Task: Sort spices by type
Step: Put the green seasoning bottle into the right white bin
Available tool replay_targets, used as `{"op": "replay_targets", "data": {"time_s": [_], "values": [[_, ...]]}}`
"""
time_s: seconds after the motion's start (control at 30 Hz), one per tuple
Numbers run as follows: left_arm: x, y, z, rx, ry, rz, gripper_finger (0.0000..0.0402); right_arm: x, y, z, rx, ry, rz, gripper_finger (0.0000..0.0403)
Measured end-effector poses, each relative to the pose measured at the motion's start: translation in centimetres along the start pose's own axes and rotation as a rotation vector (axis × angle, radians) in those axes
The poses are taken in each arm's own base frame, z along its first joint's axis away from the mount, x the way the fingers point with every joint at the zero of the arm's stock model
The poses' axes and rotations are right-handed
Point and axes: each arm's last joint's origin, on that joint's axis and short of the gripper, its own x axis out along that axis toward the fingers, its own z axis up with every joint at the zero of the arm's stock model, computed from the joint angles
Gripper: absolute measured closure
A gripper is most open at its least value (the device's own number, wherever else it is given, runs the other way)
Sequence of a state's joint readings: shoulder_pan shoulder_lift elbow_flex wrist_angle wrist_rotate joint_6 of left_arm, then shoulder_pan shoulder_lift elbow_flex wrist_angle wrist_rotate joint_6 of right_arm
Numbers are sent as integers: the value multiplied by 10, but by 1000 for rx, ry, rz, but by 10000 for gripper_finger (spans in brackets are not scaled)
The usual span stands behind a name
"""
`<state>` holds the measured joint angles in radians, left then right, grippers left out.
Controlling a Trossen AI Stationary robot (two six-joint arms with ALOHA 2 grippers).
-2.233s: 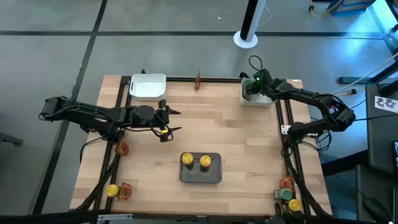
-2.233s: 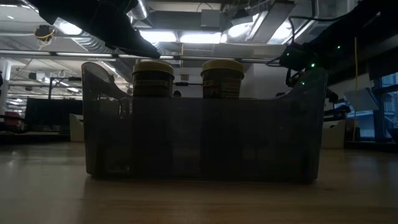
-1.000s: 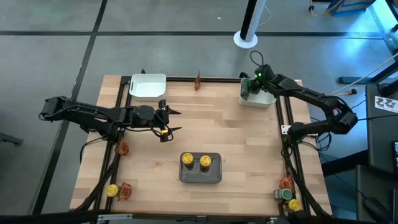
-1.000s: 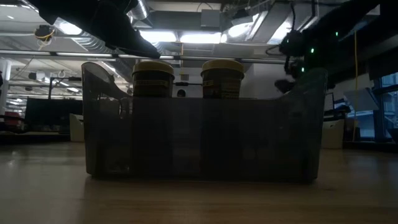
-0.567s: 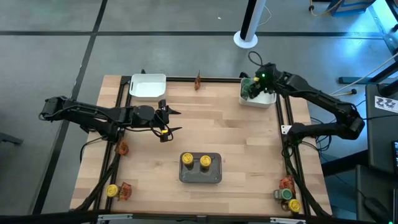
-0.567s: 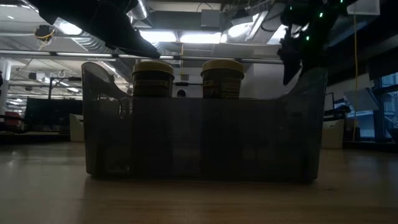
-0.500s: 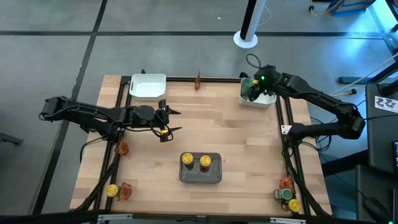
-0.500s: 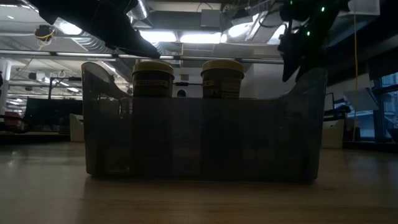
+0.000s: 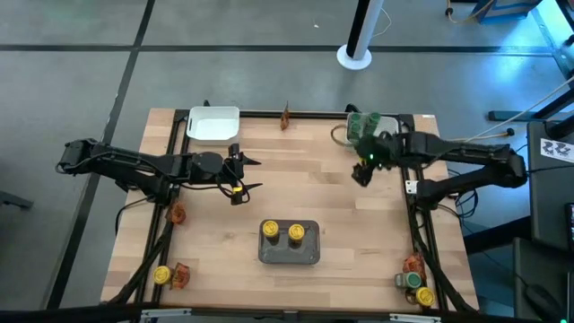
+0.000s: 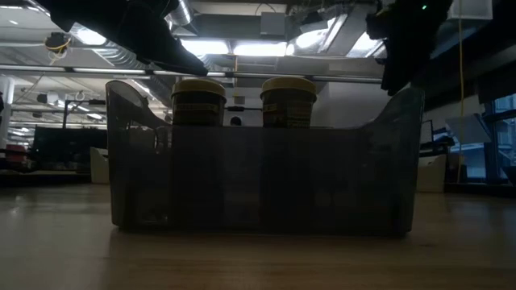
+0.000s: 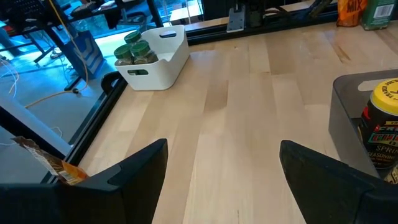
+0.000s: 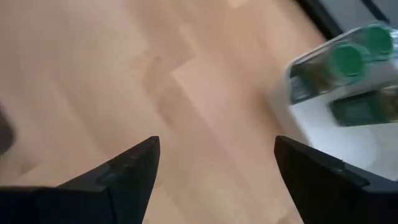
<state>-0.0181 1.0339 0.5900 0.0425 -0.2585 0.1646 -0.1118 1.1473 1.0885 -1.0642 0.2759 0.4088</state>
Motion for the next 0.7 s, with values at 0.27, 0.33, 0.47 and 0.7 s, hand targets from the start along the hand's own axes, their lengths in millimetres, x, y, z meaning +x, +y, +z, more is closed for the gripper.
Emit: {"op": "replay_targets", "data": {"time_s": [0.27, 0.33, 0.47, 0.7], "values": [[0, 0, 0, -3, 0, 0, 108, -13, 35, -21, -36, 23, 93, 88], [0, 0, 0, -4, -1, 0, 108, -16, 42, -26, -35, 34, 124, 88], [0, 0, 0, -8, -2, 1, 108, -22, 54, -37, -9, 71, 172, 88], [0, 0, 0, -9, -3, 1, 108, -34, 72, -58, 37, 123, 231, 88]]}}
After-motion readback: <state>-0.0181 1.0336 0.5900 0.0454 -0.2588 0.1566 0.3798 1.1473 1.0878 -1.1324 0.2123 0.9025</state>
